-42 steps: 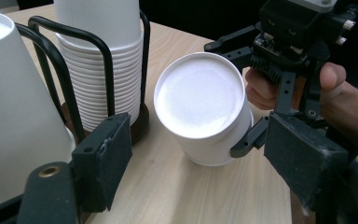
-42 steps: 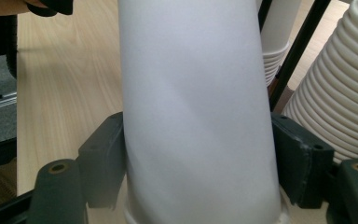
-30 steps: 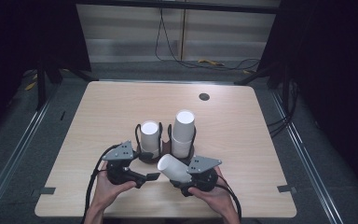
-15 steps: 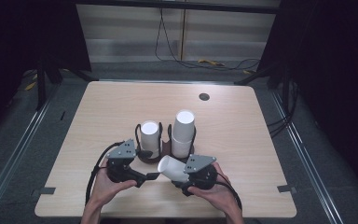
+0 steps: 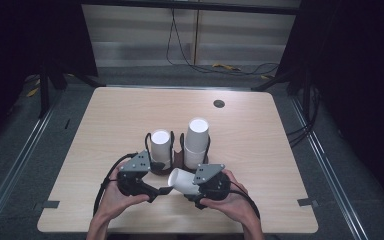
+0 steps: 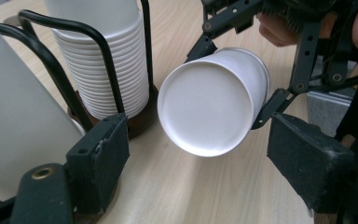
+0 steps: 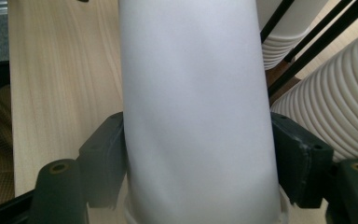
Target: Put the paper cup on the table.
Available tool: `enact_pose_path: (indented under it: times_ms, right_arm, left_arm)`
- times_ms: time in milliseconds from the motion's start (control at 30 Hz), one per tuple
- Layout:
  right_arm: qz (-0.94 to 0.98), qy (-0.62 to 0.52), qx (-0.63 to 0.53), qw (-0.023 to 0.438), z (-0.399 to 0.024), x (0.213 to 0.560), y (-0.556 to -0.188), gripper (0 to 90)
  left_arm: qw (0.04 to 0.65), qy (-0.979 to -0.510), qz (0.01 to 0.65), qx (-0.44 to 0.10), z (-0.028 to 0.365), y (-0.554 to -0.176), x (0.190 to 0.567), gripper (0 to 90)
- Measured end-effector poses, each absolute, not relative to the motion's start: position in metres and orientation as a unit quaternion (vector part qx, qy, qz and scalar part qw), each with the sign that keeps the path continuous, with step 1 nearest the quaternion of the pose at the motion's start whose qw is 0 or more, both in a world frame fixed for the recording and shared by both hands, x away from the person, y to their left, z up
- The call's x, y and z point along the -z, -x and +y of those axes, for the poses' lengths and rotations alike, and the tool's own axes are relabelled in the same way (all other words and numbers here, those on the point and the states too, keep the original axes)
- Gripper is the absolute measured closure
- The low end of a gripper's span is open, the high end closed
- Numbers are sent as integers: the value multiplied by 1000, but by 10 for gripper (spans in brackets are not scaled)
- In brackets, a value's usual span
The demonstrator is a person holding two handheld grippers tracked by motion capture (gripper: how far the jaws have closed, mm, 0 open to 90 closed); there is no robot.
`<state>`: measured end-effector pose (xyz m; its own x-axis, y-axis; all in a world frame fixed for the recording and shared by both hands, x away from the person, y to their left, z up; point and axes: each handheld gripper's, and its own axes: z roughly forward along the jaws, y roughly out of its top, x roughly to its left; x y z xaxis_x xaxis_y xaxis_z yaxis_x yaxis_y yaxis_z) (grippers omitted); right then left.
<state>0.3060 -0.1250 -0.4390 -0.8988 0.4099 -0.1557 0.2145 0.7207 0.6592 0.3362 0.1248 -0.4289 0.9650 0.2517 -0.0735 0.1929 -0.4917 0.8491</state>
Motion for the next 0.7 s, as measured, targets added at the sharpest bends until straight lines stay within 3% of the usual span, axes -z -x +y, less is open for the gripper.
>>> enact_pose_path:
  times_ms: [700]
  right_arm:
    - [949, -121, -256, 137, -107, 431, -314, 277]
  left_arm:
    - [449, -887, 108, -2, 116, -342, 435, 236]
